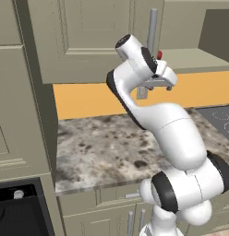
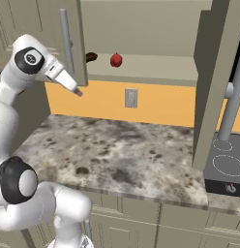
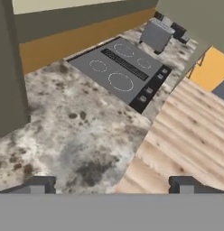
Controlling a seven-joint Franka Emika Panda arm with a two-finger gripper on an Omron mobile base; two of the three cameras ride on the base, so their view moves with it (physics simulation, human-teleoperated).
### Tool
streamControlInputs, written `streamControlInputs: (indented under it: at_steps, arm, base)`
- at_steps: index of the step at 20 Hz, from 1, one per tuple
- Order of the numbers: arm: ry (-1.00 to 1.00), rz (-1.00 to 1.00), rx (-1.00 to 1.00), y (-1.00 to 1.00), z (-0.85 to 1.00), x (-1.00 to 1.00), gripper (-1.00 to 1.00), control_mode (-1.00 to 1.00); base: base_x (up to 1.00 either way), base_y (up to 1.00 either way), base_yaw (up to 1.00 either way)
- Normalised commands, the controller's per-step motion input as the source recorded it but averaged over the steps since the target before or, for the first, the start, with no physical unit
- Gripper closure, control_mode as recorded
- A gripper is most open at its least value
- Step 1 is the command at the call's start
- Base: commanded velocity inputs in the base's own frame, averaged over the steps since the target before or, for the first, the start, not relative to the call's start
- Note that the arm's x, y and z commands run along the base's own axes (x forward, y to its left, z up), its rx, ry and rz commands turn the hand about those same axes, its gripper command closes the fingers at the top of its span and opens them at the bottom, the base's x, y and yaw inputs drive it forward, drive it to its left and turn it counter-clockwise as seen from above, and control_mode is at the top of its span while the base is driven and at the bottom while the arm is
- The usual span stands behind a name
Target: Pick the sweet potato, bell pepper from the counter and place them in the cabinet. Then close the cabinet.
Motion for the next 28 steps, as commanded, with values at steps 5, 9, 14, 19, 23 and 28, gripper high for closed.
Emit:
streamControlInputs:
  at_steps: [5, 9, 14, 19, 23, 28]
  arm:
    - [-0.04, 0.03, 0.09, -0.46, -0.12, 1.0, -1.0, -1.0]
    - [-0.08, 0.02, 0.12, -0.5, 0.0, 1.0, -1.0, -1.0]
    - [-0.2, 0.03, 0.07, -0.29, 0.0, 1.0, -1.0, -1.0]
    - [-0.72, 0.19, -0.03, -0.14, -0.57, 0.88, -1.0, -1.0]
    - [-1.0, 0.54, -0.14, -0.22, -0.55, -0.02, -1.0, -1.0]
    - [-1.0, 0.5, -0.14, -0.36, -0.68, -0.22, -1.0, -1.0]
  base:
    - [0.0, 0.0, 0.0]
    - [0.0, 0.0, 0.0]
    - [0.0, 0.0, 0.0]
    - [0.0, 0.0, 0.0]
    - [0.0, 0.0, 0.0]
    - [0.0, 0.0, 0.0]
